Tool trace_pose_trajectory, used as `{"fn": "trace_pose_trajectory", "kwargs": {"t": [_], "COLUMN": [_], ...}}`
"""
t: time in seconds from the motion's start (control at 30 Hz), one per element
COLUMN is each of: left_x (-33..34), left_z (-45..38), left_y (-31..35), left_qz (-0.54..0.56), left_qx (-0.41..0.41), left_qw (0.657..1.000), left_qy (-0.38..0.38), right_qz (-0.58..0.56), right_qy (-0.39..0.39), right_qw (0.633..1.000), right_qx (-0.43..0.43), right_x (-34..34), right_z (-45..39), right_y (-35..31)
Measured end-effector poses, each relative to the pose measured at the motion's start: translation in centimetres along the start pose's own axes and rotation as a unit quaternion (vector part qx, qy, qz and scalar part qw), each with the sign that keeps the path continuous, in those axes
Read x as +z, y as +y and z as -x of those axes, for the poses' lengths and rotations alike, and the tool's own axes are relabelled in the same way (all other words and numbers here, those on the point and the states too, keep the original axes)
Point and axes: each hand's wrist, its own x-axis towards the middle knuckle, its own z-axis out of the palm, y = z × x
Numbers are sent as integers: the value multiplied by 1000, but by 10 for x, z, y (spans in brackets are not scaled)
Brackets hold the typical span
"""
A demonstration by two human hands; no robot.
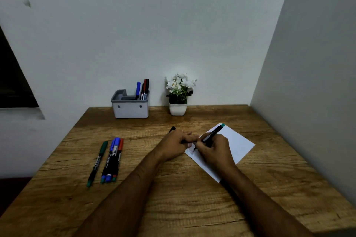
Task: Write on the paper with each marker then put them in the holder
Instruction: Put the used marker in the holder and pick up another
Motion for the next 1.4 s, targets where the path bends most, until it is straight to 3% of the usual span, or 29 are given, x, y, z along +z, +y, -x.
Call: {"fn": "trace_pose_trajectory", "kwargs": {"t": [0.8,1.0,1.13,1.3,1.4], "left_x": [-1,-2,-3,-8,-14], "left_z": [0,2,4,7,6], "left_y": [0,2,2,10,11], "left_qz": [-16,-20,9,58,-8], "left_qx": [2,6,0,-19,-55], "left_qw": [1000,1000,1000,991,977], "left_qy": [-6,4,8,122,208], "right_qz": [4,-39,-142,-174,-225], "right_qy": [21,49,50,58,44], "right_qw": [1000,998,989,983,973], "right_qx": [12,29,14,-9,-31], "right_x": [-3,-5,-12,-15,-16], "right_z": [1,-1,-3,-2,0], "right_y": [-5,-3,-3,-5,-8]}}
